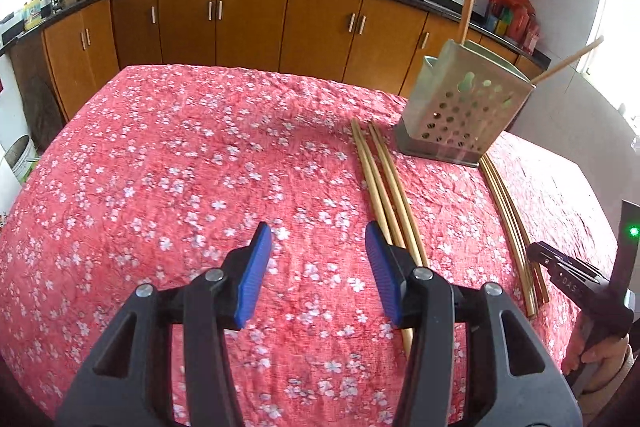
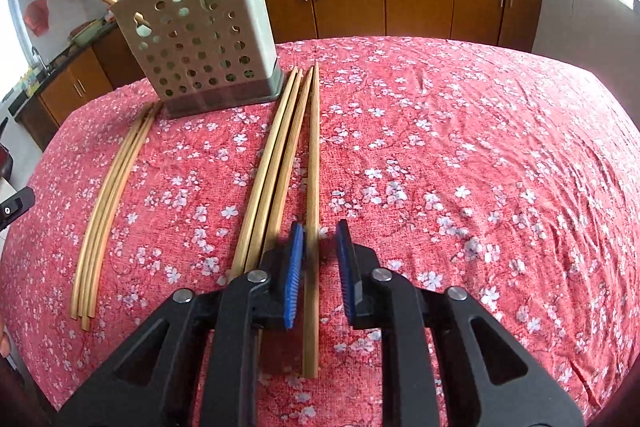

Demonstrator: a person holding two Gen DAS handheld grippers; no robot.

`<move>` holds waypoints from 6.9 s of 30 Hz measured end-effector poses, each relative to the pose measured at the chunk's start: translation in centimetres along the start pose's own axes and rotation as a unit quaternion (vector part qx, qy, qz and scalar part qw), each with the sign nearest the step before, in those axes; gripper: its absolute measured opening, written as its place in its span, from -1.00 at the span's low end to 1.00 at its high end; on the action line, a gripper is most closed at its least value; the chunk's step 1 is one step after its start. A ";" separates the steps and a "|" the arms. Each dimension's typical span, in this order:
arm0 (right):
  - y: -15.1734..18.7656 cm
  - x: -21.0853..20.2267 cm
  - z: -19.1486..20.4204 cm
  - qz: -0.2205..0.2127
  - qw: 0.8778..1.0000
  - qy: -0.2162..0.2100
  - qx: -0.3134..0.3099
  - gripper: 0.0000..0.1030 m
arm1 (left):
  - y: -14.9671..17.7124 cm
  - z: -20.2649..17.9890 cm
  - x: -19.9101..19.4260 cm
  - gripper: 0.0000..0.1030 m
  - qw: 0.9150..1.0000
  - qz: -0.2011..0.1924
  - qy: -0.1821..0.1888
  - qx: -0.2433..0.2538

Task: Organize utensils
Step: 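Grasp another bamboo chopstick with the right tool while the left tool grasps one, then lift both chopsticks upright and carry them above the perforated holder, then open both tools to drop the chopsticks into the holder, then grasp a third bamboo chopstick with the right tool while the left tool grasps one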

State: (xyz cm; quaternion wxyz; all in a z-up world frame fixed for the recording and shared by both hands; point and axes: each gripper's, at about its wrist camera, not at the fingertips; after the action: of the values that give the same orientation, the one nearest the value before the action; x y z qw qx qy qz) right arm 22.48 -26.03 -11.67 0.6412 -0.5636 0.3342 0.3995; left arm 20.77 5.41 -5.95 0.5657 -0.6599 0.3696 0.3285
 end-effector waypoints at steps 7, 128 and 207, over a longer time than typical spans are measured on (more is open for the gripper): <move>0.2 0.0 -2.8 -0.010 0.998 0.017 0.054 -0.85 | 0.7 -2.7 2.6 -0.28 0.998 0.033 0.050 0.033; -12.3 -18.6 3.4 -0.280 0.957 -0.075 -0.015 -0.85 | -16.5 -13.3 -12.2 -0.86 0.961 -0.258 0.071 0.072; 1.6 -1.0 -2.1 0.001 0.999 0.038 0.038 -0.84 | -1.8 -1.4 6.4 -0.84 0.998 0.058 -0.036 0.005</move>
State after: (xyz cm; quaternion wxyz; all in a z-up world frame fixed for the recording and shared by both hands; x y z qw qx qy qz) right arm 20.60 -28.16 -11.79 0.6487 -0.5533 0.3734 0.3656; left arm 25.65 3.45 -10.27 0.5620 -0.6225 0.3881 0.3821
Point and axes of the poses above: each gripper's, at about its wrist camera, not at the fingertips, and x roughly the way its jaws point, z to its left, y to its underside, and after that the axes turned 11 degrees about z, right-handed
